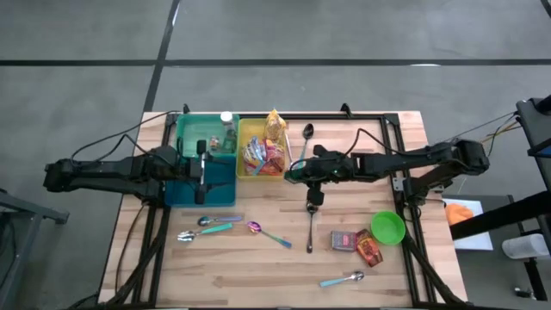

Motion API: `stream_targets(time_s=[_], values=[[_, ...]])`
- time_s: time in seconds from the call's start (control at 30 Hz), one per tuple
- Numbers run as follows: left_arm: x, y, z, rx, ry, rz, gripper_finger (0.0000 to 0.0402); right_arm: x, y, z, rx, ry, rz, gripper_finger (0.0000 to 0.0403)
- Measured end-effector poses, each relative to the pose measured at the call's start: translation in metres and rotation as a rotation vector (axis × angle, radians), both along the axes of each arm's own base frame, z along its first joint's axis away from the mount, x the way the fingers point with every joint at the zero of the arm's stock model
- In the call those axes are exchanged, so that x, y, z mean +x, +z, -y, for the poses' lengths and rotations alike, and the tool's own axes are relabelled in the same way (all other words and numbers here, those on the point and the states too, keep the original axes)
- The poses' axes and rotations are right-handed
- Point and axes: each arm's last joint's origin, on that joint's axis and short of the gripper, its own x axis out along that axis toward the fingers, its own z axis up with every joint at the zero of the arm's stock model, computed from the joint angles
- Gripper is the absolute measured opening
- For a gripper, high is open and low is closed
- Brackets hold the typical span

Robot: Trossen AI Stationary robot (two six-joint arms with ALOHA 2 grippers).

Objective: Pick & Place Food Item
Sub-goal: Put the green spice can into the green bin

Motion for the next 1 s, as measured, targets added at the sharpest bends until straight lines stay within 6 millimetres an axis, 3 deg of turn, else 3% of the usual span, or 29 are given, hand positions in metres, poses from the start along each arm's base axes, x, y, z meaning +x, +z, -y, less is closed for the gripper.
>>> stream_targets(time_s=[0.23, 0.47, 0.73, 1.0], values=[[0.0, 0.0, 0.0, 0.002, -0.001, -0.005, 0.0276, 0.018, -0.01, -0.002, 0.036, 0.085, 0.04, 0.0135], [0.0, -0.001, 0.0, 0.002, -0.001, -0.011, 0.0276, 0.043, -0.012, -0.002, 0.04, 0.104, -0.034, 0.011], [0.0, -0.002, 0.0, 0.001, -0.001, -0.017, 0.0276, 0.083, -0.021, -0.002, 0.09, 0.163, -0.163, 0.0127], [0.0, -0.002, 0.0, 0.0, 0.0, -0.022, 0.0276, 0.118, -0.032, -0.001, 0.095, 0.182, -0.301, 0.011]])
